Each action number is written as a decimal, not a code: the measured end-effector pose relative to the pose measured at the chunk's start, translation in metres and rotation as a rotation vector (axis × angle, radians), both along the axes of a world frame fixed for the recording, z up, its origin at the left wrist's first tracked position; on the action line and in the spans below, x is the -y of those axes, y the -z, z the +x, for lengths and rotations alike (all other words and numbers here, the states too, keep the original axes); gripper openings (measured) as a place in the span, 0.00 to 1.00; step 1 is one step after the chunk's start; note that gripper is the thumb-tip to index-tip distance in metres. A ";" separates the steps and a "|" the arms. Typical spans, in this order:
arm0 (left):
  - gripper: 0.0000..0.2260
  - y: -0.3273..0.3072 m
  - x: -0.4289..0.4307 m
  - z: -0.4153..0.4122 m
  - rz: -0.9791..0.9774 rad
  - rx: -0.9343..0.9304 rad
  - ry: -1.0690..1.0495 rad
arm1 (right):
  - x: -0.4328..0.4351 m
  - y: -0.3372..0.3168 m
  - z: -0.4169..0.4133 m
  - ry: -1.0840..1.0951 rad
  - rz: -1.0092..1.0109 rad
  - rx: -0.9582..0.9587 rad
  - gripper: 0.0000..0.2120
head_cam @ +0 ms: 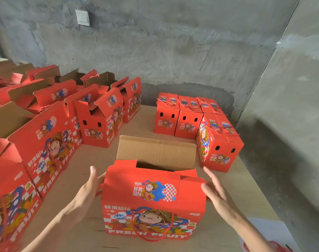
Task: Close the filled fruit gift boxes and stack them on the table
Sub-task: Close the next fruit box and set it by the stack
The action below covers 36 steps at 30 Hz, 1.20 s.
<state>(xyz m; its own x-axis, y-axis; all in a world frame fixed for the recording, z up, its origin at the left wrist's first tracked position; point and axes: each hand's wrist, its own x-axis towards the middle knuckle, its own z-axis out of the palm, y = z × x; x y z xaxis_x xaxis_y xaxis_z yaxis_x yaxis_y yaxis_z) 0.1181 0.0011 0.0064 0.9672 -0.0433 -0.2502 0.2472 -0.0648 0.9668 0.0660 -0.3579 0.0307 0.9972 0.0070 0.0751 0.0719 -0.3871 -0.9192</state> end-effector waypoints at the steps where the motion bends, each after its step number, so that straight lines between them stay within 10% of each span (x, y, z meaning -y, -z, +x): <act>1: 0.26 -0.002 0.004 -0.002 0.016 0.026 0.024 | -0.004 0.005 0.003 0.040 -0.068 0.065 0.21; 6: 0.11 -0.005 0.027 -0.013 0.147 0.170 -0.065 | -0.025 0.025 0.002 0.204 -0.460 0.283 0.13; 10: 0.21 -0.004 0.029 -0.007 0.235 0.314 -0.072 | -0.028 0.034 0.004 0.291 -0.469 0.395 0.10; 18: 0.06 0.011 0.042 -0.002 0.623 0.550 -0.189 | -0.028 0.040 0.007 0.314 -0.353 0.373 0.06; 36: 0.06 0.009 0.041 0.007 0.626 0.528 -0.193 | -0.019 0.032 0.026 0.273 -0.349 0.314 0.11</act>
